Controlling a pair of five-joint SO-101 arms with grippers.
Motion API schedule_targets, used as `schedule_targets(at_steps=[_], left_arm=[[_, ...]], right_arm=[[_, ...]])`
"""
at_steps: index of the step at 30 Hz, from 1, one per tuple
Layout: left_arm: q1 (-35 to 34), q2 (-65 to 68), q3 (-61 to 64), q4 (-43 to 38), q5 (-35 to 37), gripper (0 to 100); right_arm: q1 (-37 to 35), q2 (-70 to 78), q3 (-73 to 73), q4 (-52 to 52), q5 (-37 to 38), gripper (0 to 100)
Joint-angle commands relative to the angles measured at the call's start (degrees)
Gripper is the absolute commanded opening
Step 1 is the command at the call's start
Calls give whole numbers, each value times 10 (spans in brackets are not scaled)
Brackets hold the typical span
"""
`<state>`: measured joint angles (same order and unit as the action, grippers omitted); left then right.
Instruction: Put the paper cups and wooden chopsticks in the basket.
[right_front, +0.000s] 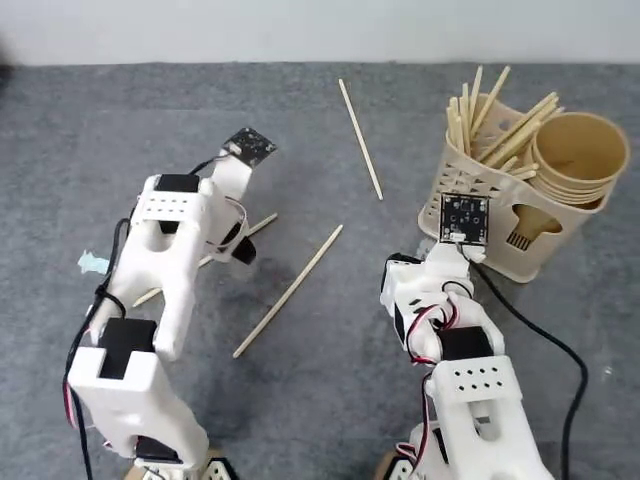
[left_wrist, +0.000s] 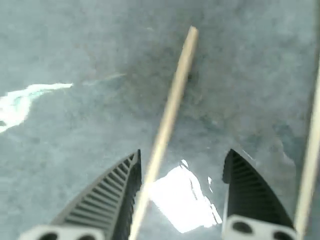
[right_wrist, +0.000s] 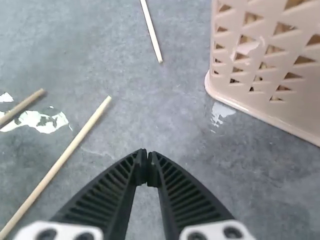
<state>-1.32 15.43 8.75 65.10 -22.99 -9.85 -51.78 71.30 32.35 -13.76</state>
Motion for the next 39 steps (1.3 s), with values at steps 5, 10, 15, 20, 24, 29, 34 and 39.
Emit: schedule_targets(at_steps=[5, 10, 15, 20, 24, 29, 34, 39], left_arm=[[-43, 32, -108, 3, 2, 174], [-51, 85, -144, 63, -85, 190], [-41, 131, -217, 140, -93, 196], [-22, 185, -303, 212, -94, 196], [-7, 257, -354, 237, -94, 192], [-9, 342, -456, 285, -93, 159], [4, 422, -567, 354, -94, 46], [12, 426, -572, 356, -94, 13]], right_arm=[[0, -15, -4, -12, -4, 14], [0, -15, -4, -12, -4, 14], [0, -15, -4, -12, -4, 14], [0, -15, -4, -12, -4, 14], [0, -15, -4, -12, -4, 14], [0, -15, -4, -12, -4, 14], [0, -15, -4, -12, -4, 14], [2, -19, -4, -12, -3, 14]])
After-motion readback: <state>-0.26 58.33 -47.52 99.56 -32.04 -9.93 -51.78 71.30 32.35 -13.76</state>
